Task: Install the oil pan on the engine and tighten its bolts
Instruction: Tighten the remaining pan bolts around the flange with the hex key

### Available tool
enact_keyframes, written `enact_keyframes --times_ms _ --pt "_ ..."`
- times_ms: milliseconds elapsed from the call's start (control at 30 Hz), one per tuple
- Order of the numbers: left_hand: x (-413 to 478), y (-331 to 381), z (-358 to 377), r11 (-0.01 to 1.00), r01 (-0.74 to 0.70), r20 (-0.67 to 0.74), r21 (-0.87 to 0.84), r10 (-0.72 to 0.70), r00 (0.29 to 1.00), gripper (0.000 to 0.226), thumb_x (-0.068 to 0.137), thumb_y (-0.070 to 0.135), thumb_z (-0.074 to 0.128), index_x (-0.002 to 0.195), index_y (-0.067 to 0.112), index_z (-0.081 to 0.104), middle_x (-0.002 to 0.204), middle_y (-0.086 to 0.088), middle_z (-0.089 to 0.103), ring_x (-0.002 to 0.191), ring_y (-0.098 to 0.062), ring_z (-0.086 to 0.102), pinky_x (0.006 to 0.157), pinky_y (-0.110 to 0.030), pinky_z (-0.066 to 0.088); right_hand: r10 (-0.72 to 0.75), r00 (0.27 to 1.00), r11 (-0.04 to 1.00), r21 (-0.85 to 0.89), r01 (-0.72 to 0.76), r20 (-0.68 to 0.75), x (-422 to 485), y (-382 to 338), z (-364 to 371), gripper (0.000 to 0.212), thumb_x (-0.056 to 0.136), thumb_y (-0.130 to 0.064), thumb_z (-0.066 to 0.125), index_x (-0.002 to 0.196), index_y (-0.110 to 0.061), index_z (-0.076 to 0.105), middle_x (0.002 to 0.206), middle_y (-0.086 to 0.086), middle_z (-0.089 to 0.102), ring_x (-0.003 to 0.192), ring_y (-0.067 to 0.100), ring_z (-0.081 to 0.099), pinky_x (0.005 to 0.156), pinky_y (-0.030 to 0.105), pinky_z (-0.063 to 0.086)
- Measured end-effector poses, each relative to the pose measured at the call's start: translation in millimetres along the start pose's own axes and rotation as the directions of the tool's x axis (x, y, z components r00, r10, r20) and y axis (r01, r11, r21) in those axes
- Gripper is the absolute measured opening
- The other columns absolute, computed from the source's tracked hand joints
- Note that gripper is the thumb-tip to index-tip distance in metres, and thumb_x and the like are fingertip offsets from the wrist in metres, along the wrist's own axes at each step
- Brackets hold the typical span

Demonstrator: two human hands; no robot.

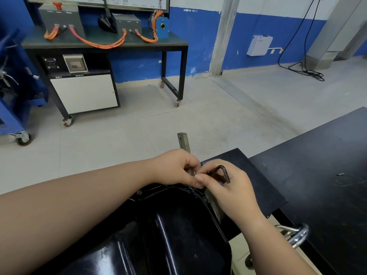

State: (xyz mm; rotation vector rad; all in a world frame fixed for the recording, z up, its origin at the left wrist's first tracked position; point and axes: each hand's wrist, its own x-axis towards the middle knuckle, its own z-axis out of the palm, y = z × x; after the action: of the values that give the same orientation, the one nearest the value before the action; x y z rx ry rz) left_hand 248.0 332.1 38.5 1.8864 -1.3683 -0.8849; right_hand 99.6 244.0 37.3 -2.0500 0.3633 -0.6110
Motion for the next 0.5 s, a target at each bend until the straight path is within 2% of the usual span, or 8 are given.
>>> enact_keyframes --times_ms 67,133,233,333,400,433,500 --pt "-1 -1 -1 0.999 0.001 0.019 -0.041 0.000 1.000 0.031 0.076 0.012 0.076 0.059 0.031 0.058 0.047 0.013 0.044 0.047 0.000 0.038 0.050 -0.015 0.031 -0.014 0.998 1.000 -0.002 0.015 0.069 -2 0 -4 0.026 0.082 -0.006 0.067 0.084 -0.032 0.071 0.091 -0.019 0.069 0.088 0.001 0.063 0.075 0.011 0.047" --pt "-1 -2 -2 0.998 0.004 0.035 -0.063 -0.002 0.999 0.030 0.077 0.009 0.075 0.062 0.030 0.060 0.048 0.011 0.042 0.046 -0.001 0.035 0.050 -0.016 0.030 -0.015 0.991 1.000 0.007 0.014 0.134 -3 1 -8 0.032 0.085 0.000 0.063 0.089 -0.030 0.072 0.096 -0.024 0.069 0.089 -0.002 0.064 0.078 0.011 0.048" --pt "-2 -2 -2 0.999 0.006 0.065 -0.044 -0.003 0.998 0.024 0.078 0.011 0.074 0.065 0.026 0.061 0.043 0.013 0.042 0.044 0.000 0.035 0.049 -0.015 0.029 0.024 0.995 1.000 -0.004 -0.024 0.096 -2 2 -10 0.032 0.080 -0.006 0.069 0.079 -0.038 0.073 0.085 -0.024 0.071 0.084 -0.004 0.066 0.075 0.010 0.049" --pt "-2 -1 -1 0.996 0.023 0.048 -0.082 -0.019 0.999 0.023 0.075 0.016 0.077 0.064 0.030 0.062 0.043 0.013 0.044 0.045 -0.002 0.036 0.049 -0.017 0.029 0.073 0.997 0.997 -0.020 -0.073 0.010 2 2 -4 0.010 0.072 -0.017 0.078 0.065 -0.023 0.072 0.068 -0.012 0.069 0.068 0.001 0.063 0.060 0.014 0.048" --pt "-1 0 -1 0.995 0.010 0.032 -0.099 -0.007 0.999 0.029 0.074 0.016 0.078 0.058 0.035 0.063 0.049 0.012 0.045 0.053 -0.009 0.038 0.054 -0.023 0.030 0.045 0.998 0.998 -0.048 -0.047 -0.044 3 3 0 0.022 0.067 -0.019 0.080 0.057 -0.015 0.062 0.060 -0.009 0.062 0.059 0.003 0.055 0.050 0.011 0.039" --pt "-1 0 -1 0.995 0.002 0.031 -0.100 0.001 1.000 0.032 0.074 0.016 0.078 0.055 0.037 0.063 0.052 0.010 0.046 0.056 -0.011 0.039 0.056 -0.024 0.030 0.035 0.998 0.998 -0.050 -0.038 -0.052 3 4 1 0.025 0.067 -0.019 0.081 0.056 -0.016 0.058 0.059 -0.010 0.059 0.058 0.002 0.053 0.050 0.010 0.037" --pt "-1 -2 0 0.995 0.004 0.025 -0.102 -0.002 1.000 0.032 0.074 0.016 0.077 0.053 0.034 0.062 0.049 0.012 0.044 0.053 -0.007 0.038 0.054 -0.022 0.030 0.040 0.999 0.999 -0.027 -0.040 -0.017 2 3 1 0.017 0.071 -0.017 0.079 0.064 -0.020 0.063 0.067 -0.008 0.063 0.062 0.005 0.055 0.054 0.013 0.042"
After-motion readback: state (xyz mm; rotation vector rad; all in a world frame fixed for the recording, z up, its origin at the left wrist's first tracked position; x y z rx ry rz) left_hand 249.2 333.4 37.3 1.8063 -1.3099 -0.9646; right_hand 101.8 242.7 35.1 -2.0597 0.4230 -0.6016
